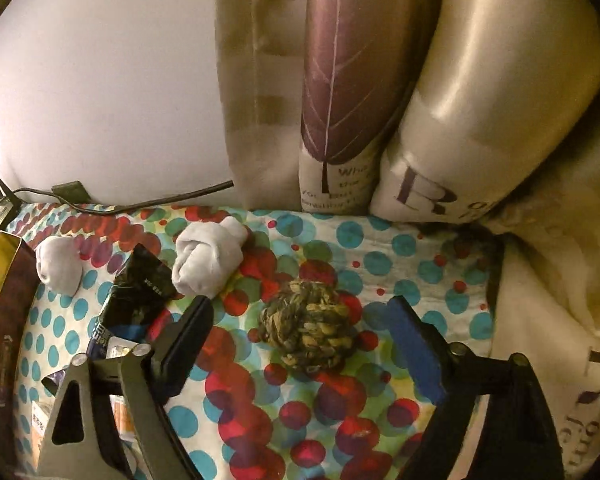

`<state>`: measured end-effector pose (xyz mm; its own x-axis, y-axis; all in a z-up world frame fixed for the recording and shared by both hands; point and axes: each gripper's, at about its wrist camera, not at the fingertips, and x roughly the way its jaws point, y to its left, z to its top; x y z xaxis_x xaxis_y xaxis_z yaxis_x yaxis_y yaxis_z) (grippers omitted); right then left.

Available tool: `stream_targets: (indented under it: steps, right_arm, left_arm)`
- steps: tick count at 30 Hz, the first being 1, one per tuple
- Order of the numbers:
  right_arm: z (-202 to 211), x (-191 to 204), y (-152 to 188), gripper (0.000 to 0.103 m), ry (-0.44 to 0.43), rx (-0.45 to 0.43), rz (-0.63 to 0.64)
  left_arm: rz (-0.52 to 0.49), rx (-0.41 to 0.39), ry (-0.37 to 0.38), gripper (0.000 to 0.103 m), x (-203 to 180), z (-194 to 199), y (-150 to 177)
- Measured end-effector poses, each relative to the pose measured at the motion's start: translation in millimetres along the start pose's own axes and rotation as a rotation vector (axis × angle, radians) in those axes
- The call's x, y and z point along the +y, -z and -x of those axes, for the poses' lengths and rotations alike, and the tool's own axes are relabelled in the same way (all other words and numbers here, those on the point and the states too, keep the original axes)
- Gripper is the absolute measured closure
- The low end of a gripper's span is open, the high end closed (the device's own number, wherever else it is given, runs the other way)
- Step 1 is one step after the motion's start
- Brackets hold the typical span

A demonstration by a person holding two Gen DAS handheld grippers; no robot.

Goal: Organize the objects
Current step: 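Grasp the braided rope ball with the right tool while the left tool grasps a white sock ball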

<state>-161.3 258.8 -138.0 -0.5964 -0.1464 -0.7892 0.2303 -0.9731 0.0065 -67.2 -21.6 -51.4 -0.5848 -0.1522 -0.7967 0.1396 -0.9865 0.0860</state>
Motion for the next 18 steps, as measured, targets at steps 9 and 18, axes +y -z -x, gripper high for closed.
stream_targets:
  steps: [9,18]
  right_arm:
    - [-23,6,3,0.047,-0.022,0.027,0.029]
    - [-19,-11,7,0.054,-0.089,0.021,-0.059]
  left_arm:
    - [-0.001,0.09,0.045,0.034,-20,-54,-21]
    - [0.016,0.149,0.062,0.034,-39,-93,-38]
